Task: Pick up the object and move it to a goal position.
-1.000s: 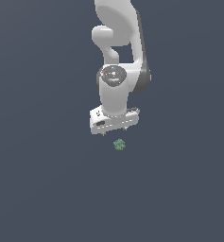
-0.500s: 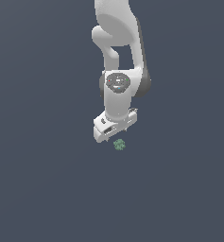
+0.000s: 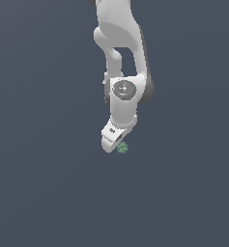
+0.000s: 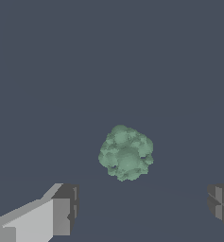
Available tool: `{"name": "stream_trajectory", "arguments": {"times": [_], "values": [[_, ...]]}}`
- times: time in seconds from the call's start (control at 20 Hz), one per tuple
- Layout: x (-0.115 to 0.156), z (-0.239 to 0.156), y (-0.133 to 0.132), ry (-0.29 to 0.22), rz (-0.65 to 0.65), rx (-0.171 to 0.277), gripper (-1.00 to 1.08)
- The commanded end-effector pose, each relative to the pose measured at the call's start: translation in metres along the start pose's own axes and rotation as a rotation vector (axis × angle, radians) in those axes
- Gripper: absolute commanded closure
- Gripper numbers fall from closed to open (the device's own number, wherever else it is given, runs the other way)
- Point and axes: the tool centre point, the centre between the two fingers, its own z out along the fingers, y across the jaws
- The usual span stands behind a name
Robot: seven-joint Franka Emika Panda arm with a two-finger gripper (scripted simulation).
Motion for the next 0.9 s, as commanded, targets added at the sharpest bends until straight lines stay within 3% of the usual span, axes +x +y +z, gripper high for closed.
{"name": "stream_trajectory", "arguments": {"times": [0.0, 0.4, 0.85], "values": [[0.003, 0.004, -0.001, 0.001, -0.075, -0.004, -0.92], [0.008, 0.014, -0.003, 0.005, -0.241, -0.011, -0.92], [0.011, 0.018, -0.004, 0.007, -0.305, -0.014, -0.92]]}}
